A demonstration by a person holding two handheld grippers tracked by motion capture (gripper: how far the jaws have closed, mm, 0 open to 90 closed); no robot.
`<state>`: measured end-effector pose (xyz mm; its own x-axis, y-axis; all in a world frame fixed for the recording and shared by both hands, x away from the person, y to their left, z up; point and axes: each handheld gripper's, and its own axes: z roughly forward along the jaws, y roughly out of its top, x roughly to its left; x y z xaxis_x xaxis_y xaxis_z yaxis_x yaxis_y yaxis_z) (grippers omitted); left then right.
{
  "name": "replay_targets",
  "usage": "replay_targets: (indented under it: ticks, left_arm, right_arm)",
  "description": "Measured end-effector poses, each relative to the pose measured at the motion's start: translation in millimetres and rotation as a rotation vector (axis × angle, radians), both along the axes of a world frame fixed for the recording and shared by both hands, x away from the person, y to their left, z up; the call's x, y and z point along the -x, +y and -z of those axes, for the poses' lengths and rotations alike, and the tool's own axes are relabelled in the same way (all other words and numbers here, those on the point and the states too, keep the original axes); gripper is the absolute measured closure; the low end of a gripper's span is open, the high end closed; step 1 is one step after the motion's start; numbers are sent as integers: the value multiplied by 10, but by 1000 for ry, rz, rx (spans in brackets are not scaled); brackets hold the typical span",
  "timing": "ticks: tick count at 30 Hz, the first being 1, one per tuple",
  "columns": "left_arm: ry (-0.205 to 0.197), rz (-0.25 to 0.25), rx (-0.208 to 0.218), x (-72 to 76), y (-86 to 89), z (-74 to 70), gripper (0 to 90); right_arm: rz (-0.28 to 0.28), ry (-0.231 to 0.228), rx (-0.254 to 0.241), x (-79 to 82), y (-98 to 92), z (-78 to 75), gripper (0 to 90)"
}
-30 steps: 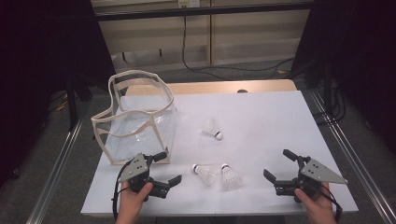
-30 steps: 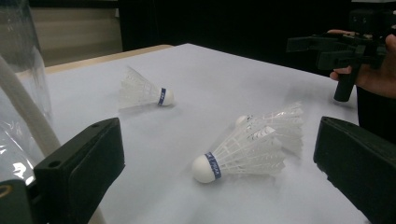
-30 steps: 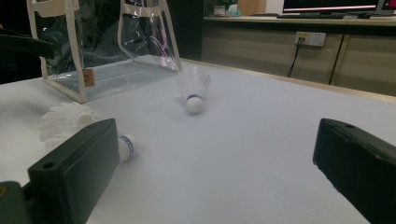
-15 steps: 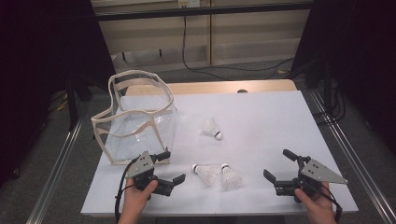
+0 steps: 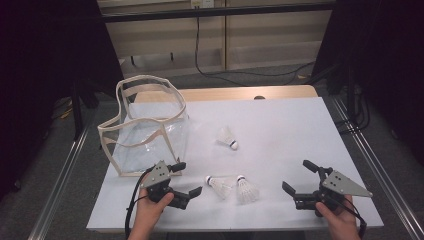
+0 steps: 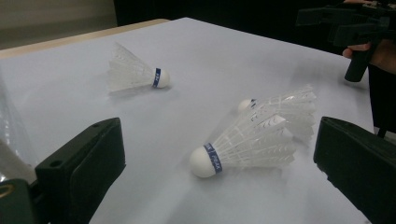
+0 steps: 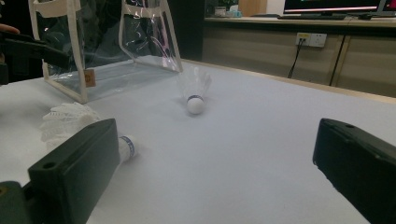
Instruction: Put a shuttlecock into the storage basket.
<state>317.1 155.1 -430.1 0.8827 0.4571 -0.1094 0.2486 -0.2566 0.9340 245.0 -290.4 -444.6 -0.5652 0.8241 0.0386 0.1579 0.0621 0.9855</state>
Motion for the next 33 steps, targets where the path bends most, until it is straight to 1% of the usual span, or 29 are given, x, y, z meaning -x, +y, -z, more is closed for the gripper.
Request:
replay_targets:
  ticks: [1, 2, 4, 8, 9, 10, 11, 12, 13, 17, 18, 21, 22, 26, 29, 30, 31, 33]
  left_arm:
    - [4, 1, -1, -1, -15, -2, 22]
    - [1, 5, -13, -3, -25, -7, 24]
    - [-2, 5, -22, -3, -48, -12, 24]
    - [-2, 15, -32, -11, -77, -18, 25]
    - [-3, 24, -36, -14, -83, -17, 25]
    - [-3, 20, -45, -10, -94, -17, 25]
    - [-2, 29, -50, -14, -101, -14, 25]
    - [-5, 28, -67, -16, -104, -16, 25]
    - [3, 32, -65, -15, -113, -14, 25]
    - [14, 42, -71, -25, -132, -13, 25]
    - [14, 42, -80, -29, -134, -16, 25]
    - [18, 42, -81, -29, -147, -13, 25]
    - [20, 46, -95, -29, -157, -16, 25]
    - [22, 60, -107, -29, -179, -23, 25]
    - [22, 61, -114, -33, -191, -26, 23]
    - [29, 65, -124, -31, -205, -29, 23]
    - [30, 67, -121, -32, -213, -28, 23]
    - [32, 74, -139, -32, -217, -34, 23]
  right_arm:
    - [-1, 0, -1, 0, 0, 0, 2]
    - [-1, -1, 0, 0, -1, -1, 2]
    - [-1, 1, -1, -1, 0, 1, 2]
    - [-3, 1, -1, -2, 1, 2, 2]
    - [-3, 2, -1, 0, 0, 1, 2]
    - [-2, 2, -1, 1, 0, 0, 2]
    - [-2, 2, -1, 0, -1, 0, 2]
    - [-3, 2, 0, 1, -3, 1, 2]
    - [-4, 3, -3, 1, -3, 0, 2]
    - [-4, 2, -1, 0, -3, 0, 2]
    - [-4, 2, -1, 0, -1, 0, 2]
    - [-5, 1, -3, 0, -3, -1, 2]
    - [-4, 2, -3, 1, -3, 0, 2]
    - [-3, 3, -3, 1, -3, 0, 2]
    - [-5, 0, -2, -1, -6, 1, 2]
    - [-4, -1, -4, 0, -7, 0, 3]
    - [-3, 0, -5, 1, -7, -1, 2]
    - [-3, 0, -4, 3, -7, -1, 2]
